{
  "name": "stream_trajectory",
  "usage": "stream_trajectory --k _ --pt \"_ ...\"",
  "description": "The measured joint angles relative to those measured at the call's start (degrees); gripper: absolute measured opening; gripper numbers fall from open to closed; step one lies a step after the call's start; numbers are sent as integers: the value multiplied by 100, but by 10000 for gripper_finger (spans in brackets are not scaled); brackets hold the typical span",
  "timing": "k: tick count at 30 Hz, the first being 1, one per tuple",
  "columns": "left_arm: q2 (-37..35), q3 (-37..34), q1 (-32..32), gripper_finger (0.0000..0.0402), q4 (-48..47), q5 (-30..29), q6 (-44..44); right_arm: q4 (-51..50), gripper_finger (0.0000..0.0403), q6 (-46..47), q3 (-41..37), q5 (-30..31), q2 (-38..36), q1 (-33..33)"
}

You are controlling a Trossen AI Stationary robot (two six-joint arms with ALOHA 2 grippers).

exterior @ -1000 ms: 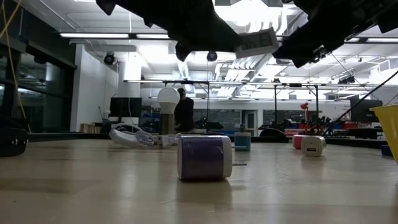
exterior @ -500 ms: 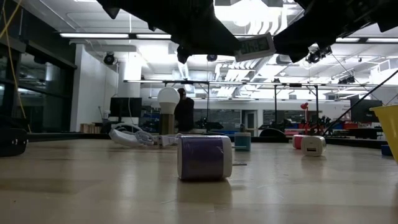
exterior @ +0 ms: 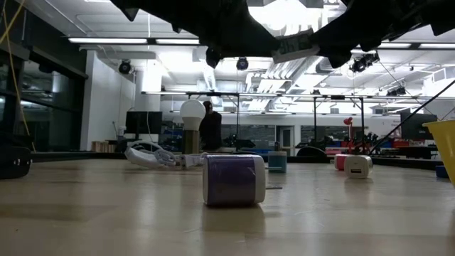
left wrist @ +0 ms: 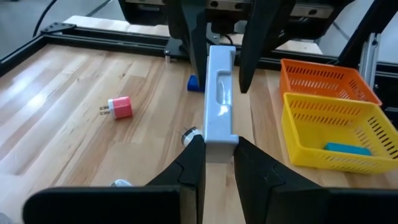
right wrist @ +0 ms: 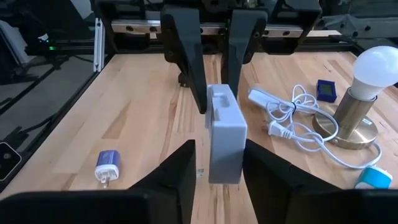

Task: Pick & Place Office items
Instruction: Put the white digital clock into the yellow basket

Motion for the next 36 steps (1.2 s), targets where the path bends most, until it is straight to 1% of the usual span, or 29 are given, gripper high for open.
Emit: stream_trajectory --k 15,20,36 --pt "0 9 0 53 -113 36 7 -4 74 22 0 -28 0 -2" --pt "-2 11 -7 55 -166 34 -6 -7 71 22 0 -30 0 -2" --pt "-2 11 -15 82 -205 35 18 -3 70 22 0 -38 0 -2"
